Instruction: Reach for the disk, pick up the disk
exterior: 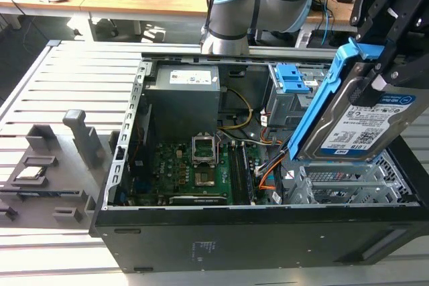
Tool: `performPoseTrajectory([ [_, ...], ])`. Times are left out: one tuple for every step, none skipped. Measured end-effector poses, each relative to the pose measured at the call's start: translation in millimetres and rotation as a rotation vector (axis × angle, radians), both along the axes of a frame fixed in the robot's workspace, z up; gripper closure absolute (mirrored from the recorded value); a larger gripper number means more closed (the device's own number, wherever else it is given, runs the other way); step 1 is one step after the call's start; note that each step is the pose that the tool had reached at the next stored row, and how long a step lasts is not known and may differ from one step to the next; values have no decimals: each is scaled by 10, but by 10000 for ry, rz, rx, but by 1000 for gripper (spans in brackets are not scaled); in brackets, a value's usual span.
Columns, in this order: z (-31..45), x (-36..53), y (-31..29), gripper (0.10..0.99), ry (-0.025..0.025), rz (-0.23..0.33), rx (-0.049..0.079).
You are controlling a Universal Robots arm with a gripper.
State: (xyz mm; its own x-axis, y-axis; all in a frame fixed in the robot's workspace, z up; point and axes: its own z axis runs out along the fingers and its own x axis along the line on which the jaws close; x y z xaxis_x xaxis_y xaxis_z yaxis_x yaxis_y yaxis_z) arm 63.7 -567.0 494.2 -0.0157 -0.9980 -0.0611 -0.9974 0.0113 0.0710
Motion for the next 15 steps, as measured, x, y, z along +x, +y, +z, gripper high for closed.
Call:
performPoseTrajectory([
  [-6, 21, 20, 718, 6, 0, -2],
  [-9, 33, 30, 718, 9, 0, -4],
  [-12, 45, 40, 718, 11, 0, -5],
  [-15, 60, 48, 718, 16, 0, -7],
  [-19, 69, 52, 718, 21, 0, -7],
  [-27, 84, 56, 718, 29, 0, -6],
  [-31, 96, 60, 718, 35, 0, -7],
  [-34, 112, 63, 718, 40, -1, -8],
  [-37, 131, 68, 718, 44, 0, -7],
  [-39, 141, 70, 718, 46, 1, -7],
  [-43, 155, 73, 718, 50, 1, -7],
  [-49, 171, 77, 718, 54, 0, -8],
  [-54, 184, 80, 718, 57, 0, -7],
  [-59, 197, 82, 718, 60, 0, -8],
  [-67, 210, 84, 718, 63, 0, -9],
])
